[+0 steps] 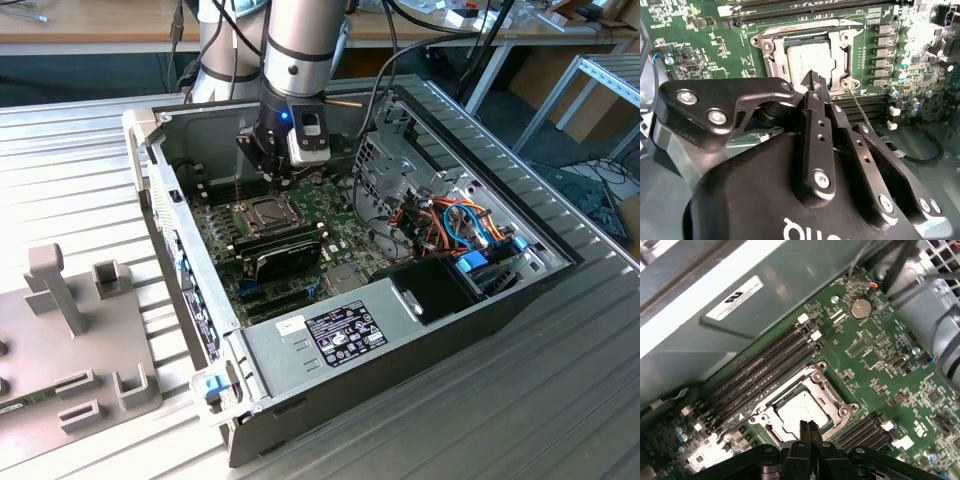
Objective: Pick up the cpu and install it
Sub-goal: 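Install the first cpu locking lever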
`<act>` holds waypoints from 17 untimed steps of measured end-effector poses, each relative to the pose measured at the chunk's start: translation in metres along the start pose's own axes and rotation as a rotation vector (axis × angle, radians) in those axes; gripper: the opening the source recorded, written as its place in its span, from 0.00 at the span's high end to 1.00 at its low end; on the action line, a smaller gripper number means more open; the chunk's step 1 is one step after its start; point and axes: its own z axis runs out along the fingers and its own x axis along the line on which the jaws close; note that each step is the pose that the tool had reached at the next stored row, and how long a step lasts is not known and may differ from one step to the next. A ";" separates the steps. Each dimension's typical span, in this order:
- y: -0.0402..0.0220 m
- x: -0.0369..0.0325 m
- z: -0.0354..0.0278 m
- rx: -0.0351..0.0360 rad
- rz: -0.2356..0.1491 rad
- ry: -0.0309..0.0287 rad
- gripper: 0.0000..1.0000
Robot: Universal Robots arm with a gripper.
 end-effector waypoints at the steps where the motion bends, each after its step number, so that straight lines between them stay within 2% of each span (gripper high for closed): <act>1: 0.0000 0.0000 0.0000 -0.0001 -0.029 -0.0010 0.89; 7: -0.0029 0.0046 0.0001 -0.0013 -0.049 -0.0029 0.89; 13: -0.0114 0.0164 0.0003 -0.0040 -0.053 -0.0069 0.89; 17: -0.0118 0.0169 0.0003 -0.0047 -0.053 -0.0067 0.89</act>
